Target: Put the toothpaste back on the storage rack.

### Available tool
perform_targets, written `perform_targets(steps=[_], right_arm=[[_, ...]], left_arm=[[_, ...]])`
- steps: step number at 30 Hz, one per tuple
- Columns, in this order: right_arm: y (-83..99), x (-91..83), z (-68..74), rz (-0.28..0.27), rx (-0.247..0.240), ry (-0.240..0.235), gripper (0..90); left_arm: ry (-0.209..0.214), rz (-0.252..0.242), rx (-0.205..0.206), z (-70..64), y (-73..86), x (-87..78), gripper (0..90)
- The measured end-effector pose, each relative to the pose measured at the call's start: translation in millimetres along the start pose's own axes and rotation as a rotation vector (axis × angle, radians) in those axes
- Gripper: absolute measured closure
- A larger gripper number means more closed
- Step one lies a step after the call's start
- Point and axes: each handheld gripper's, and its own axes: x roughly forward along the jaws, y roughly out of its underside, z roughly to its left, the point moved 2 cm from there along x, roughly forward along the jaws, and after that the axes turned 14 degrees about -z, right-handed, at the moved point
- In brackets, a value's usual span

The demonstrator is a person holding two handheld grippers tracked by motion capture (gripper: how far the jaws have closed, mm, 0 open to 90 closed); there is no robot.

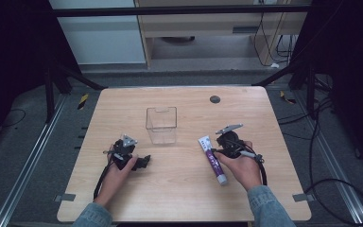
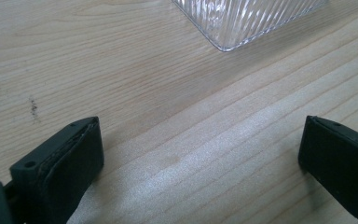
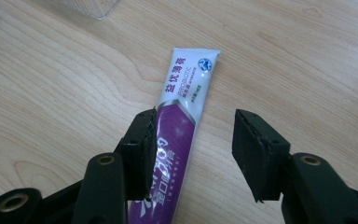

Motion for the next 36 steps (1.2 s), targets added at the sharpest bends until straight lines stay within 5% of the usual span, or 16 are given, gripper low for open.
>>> perform_targets(steps=[26, 36], right_arm=[[-5.2, 20.2, 10.9, 0.056, -0.007, -0.031, 46.4], [1.4, 40.5, 13.9, 0.103, 0.000, -0.024, 44.7]], left_arm=[[0.000, 0.000, 0.000, 0.0, 0.0, 0.0, 0.0], [0.000, 0.000, 0.000, 0.0, -0.1, 0.1, 0.0]])
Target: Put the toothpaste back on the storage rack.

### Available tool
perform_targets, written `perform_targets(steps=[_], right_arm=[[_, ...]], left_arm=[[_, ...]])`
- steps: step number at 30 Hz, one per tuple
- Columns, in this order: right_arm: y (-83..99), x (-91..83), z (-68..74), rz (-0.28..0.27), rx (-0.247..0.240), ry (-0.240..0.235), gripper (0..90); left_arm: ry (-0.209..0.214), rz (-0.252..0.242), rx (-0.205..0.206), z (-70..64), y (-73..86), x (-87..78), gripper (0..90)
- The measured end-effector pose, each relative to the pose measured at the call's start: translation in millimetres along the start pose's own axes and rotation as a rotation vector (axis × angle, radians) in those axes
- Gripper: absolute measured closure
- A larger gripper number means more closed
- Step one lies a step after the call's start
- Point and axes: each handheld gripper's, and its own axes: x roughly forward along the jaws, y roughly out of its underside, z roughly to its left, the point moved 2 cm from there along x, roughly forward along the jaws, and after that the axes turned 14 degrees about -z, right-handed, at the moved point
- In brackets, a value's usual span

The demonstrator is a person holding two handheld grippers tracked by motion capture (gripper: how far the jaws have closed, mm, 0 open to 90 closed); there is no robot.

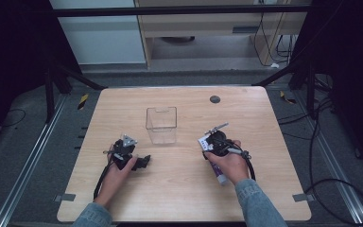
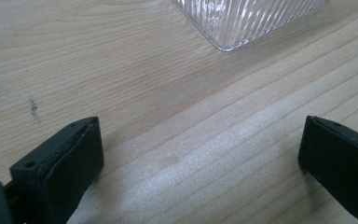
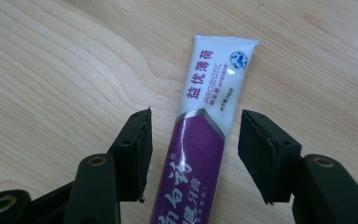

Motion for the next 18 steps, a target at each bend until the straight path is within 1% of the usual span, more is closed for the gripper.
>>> perform_targets(steps=[5, 7, 18], right_arm=[[1.5, 9.4, 1.1, 0.021, -0.001, 0.001, 44.1], [1.9, 12.0, 1.4, 0.030, 0.004, 0.008, 43.9], [4.1, 20.2, -0.3, 0.064, 0.008, 0.015, 43.2]], left_arm=[[0.000, 0.000, 0.000, 0.0, 0.0, 0.1, 0.0], [0.000, 0.000, 0.000, 0.0, 0.0, 0.1, 0.0], [0.000, 0.000, 0.000, 0.0, -0.1, 0.1, 0.0]])
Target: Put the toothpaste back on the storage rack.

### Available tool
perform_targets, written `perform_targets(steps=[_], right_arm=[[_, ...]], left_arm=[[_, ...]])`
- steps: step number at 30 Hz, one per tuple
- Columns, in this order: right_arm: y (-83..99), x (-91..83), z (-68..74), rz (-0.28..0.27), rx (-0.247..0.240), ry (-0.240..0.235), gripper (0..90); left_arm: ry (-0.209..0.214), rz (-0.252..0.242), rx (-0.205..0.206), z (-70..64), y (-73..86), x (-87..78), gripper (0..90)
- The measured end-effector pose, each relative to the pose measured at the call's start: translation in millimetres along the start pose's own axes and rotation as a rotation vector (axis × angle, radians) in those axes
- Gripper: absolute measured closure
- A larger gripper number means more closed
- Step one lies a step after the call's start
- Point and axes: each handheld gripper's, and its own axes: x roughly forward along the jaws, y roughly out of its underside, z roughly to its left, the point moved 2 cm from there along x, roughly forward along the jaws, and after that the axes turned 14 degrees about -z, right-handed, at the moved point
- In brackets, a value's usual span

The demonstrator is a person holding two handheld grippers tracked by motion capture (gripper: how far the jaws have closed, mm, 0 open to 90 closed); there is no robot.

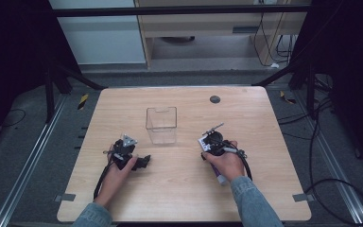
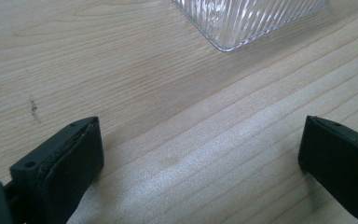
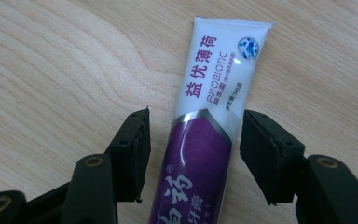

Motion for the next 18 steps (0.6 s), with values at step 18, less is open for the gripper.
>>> perform_targets(steps=[18], right_arm=[[-0.8, 5.2, 0.0, 0.012, -0.012, 0.020, 49.5]], left_arm=[[0.000, 0.000, 0.000, 0.0, 0.0, 0.1, 0.0]])
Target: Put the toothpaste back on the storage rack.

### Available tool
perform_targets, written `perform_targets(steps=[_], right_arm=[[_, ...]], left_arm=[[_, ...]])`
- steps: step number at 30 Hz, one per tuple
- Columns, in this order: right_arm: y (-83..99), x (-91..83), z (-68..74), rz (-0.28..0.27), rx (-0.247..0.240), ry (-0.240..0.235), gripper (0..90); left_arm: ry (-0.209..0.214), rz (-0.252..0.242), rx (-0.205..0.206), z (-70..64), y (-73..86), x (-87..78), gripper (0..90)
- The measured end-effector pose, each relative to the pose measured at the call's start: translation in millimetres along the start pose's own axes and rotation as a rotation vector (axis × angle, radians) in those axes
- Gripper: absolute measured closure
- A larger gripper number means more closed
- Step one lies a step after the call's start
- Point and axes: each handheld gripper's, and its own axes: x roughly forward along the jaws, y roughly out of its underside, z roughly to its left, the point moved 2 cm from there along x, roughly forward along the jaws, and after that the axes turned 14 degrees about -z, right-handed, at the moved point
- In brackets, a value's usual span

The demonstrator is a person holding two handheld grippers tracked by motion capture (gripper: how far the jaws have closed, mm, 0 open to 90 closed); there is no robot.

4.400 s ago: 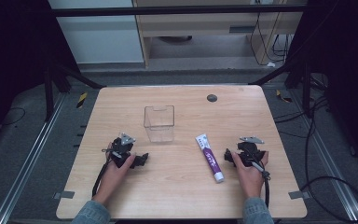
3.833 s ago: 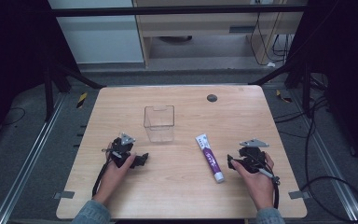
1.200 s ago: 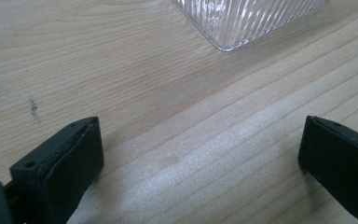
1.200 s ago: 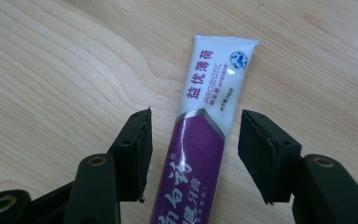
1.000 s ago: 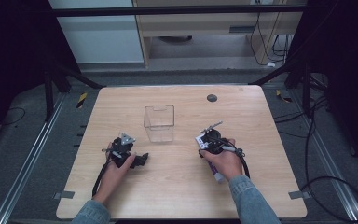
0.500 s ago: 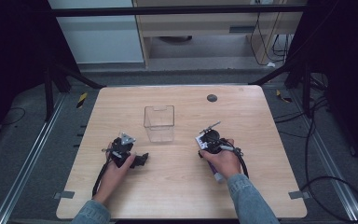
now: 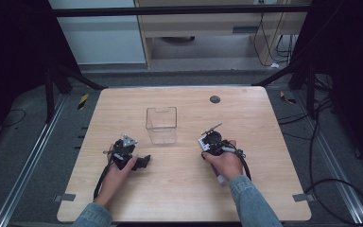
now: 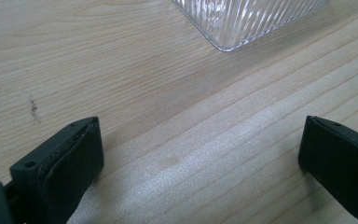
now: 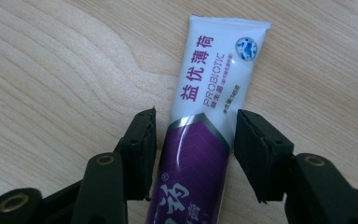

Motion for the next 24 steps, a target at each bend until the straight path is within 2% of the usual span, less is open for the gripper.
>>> perform_targets(steps=[20, 22, 24], right_arm=[[-1.8, 2.0, 1.1, 0.024, -0.005, 0.025, 55.3], [-1.6, 2.1, 0.8, 0.032, 0.008, 0.022, 56.6], [-1.4, 2.3, -0.6, 0.030, -0.002, 0.017, 57.5]], left_arm=[[0.000, 0.000, 0.000, 0.0, 0.0, 0.0, 0.0], [0.000, 0.000, 0.000, 0.0, 0.0, 0.0, 0.0], [0.000, 0.000, 0.000, 0.0, 0.0, 0.0, 0.0]])
